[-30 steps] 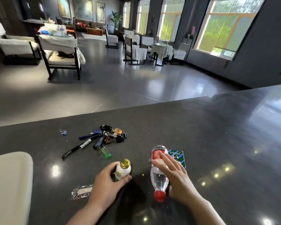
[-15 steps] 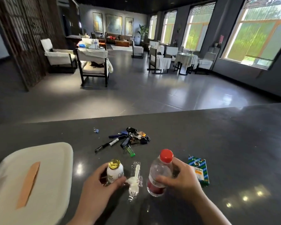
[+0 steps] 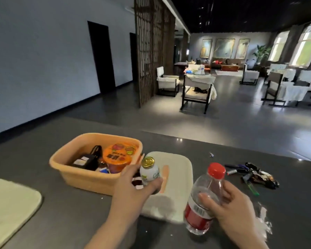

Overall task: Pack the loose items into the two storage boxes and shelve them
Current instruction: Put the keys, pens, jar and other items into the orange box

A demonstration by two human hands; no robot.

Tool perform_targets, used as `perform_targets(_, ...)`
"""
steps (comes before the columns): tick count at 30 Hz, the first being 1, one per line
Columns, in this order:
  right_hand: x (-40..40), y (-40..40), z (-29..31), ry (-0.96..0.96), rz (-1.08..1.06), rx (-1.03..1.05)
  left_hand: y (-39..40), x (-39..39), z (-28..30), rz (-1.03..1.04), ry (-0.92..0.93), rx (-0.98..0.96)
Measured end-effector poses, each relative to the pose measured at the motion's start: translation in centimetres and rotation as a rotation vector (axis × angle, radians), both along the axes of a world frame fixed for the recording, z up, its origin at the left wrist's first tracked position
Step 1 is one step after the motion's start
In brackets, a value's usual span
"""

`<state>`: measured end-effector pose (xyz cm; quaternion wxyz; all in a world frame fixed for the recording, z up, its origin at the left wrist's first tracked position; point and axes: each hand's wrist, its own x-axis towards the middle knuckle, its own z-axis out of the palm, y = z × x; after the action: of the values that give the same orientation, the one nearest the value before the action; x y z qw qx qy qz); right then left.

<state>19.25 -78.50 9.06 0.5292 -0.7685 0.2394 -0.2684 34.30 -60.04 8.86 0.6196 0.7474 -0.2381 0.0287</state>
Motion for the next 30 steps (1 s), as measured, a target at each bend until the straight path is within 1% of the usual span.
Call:
perform_targets(2,2.8,2.4,1.7,-0.05,0.057,-0.02,3.4,2.3,1.2,0.104,-0.035,-0.01)
perform_targets(6,8.9,6.3,4.2,-0.119,0.142,-0.048,9.7,6.9,2.6,0.26,-0.008,-0.043)
perform_targets(9,14.1,8.6,5.7,-0.169,0.154,-0.073,13.3,10.4,3.0,0.332,-0.014,-0.027)
perform_targets(12,19.4,11.0,6.3,-0.194,0.152,-0.066,15.4,13.7,2.8,0.35,-0.016,0.008)
perform_targets(14,22.8,12.5,5.7,-0.173,0.15,-0.079,16.3,15.5,2.5,0.346,-0.011,0.023)
perform_targets(17,26.9,14.5,3.9,-0.091,0.135,-0.118,17.2,18.1,1.8,0.338,-0.008,0.032)
perform_targets(20,29.6,16.2,2.0,0.017,0.192,-0.148,17.5,20.6,1.1,0.329,-0.004,0.045)
perform_targets(26,30.9,17.8,-0.9,0.215,0.304,-0.228,16.7,23.7,0.1,0.311,-0.022,0.074)
perform_targets(28,30.5,17.4,-1.0,0.248,0.338,-0.292,16.3,23.9,-0.5,0.285,-0.012,0.082)
perform_targets(30,29.8,16.6,-0.7,0.253,0.325,-0.364,15.7,23.9,-1.0,0.257,0.005,0.089)
